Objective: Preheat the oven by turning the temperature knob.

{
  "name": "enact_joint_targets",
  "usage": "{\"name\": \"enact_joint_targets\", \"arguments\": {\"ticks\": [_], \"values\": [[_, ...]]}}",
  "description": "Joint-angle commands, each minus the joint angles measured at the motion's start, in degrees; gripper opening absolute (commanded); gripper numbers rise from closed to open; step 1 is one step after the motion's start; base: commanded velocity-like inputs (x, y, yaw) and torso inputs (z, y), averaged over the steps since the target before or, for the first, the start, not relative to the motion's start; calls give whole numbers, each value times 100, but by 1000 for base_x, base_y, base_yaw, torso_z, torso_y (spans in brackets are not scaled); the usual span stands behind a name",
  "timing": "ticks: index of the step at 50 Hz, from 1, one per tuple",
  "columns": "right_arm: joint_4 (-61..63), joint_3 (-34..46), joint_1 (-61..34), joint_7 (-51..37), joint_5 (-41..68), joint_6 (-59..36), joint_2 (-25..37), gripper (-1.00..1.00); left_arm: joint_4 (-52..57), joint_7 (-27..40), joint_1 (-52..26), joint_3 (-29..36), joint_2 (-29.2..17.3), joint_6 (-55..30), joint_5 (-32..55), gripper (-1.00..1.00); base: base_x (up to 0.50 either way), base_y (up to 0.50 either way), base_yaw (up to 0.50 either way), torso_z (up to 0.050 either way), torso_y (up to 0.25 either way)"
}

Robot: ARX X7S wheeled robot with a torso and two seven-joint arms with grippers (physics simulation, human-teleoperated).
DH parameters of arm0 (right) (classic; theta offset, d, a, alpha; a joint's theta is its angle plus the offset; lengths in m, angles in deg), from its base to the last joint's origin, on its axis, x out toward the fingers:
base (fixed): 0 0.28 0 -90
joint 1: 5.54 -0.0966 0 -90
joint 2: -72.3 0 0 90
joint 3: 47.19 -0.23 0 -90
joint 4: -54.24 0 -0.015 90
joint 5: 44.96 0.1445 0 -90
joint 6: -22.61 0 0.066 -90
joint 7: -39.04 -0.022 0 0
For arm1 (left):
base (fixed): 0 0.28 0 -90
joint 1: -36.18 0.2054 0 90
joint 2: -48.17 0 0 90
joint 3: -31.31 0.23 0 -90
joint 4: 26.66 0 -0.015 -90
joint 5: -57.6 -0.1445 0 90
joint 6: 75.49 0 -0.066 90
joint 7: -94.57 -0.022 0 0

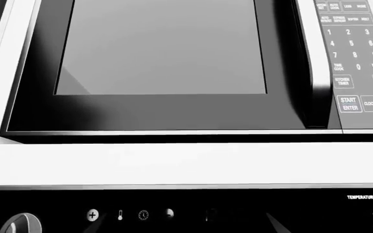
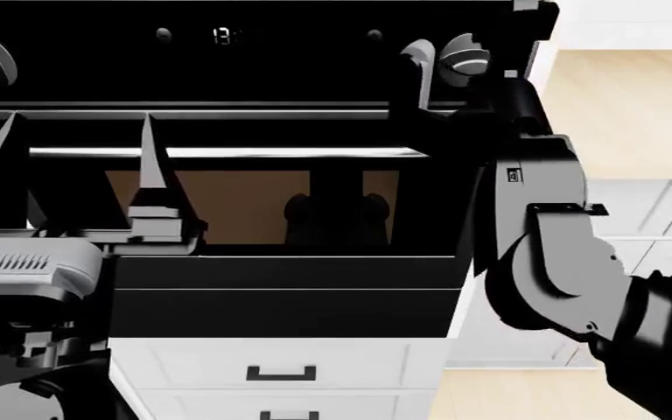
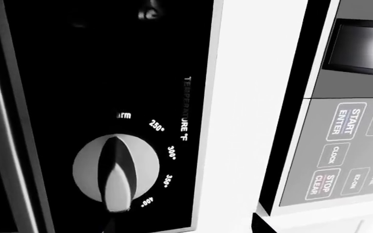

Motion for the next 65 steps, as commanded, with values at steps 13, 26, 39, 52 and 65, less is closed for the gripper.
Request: {"name": "enact_joint_targets", "arguments": {"ticks": [13, 26, 39, 52, 65], "values": [[-625, -240, 199, -424, 396, 584, -240, 100, -124, 6, -9, 80, -28, 57, -39, 100, 0, 0, 0, 0, 0], [-801, -469, 383, -672, 595, 767, -221, 100, -110, 29, 9, 125, -51, 65, -65, 100, 0, 0, 0, 0, 0], [-1166, -621, 493, -897, 761, 975, -254, 100, -144, 34, 24, 137, -75, 96, -55, 100, 0, 0, 0, 0, 0], [-1176, -623, 390, -792, 750, 958, -199, 100, -183, 45, 9, 164, -86, 116, -53, 100, 0, 0, 0, 0, 0], [-1227, -596, 256, -725, 712, 976, -213, 100, -258, 46, -5, 199, -90, 167, -67, 100, 0, 0, 0, 0, 0]]}}
